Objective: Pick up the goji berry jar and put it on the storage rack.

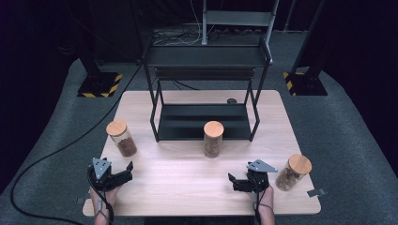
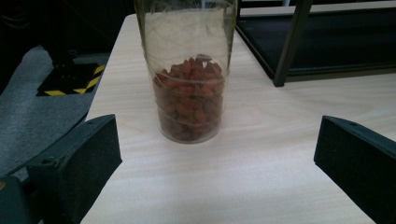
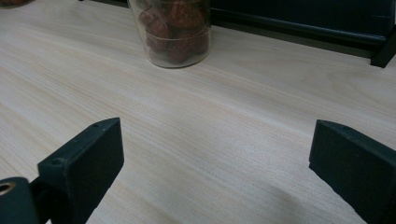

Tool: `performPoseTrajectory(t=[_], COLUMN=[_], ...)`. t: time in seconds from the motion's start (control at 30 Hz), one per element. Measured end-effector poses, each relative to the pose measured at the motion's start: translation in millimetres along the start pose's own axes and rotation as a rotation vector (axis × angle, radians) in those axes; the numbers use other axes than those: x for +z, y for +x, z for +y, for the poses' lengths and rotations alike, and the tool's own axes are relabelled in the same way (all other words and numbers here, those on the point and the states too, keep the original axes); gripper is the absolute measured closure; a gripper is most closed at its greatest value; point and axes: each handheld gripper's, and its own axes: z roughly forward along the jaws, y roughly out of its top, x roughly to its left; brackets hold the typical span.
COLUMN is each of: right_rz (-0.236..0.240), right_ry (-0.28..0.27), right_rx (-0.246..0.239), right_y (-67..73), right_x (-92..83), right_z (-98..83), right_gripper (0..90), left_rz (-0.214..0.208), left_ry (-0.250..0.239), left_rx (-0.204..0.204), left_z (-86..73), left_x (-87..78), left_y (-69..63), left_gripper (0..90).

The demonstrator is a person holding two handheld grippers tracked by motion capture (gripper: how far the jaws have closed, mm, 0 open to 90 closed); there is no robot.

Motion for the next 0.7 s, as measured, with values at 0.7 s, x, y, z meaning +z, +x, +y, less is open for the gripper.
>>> performPoseTrajectory(t=[0.7], right_rz=[0.002], right_ry=[0.009], right_rx=[-0.007], right_y=[0.4], right_x=[0.9], right_z=[0.3], right_gripper=[2.3], left_rz=[-0.018], left_ry=[-0.054], left_rx=[0.023], left_z=[32.0], left_x=[45.2], left_y=[15.1], left_gripper=[0.0])
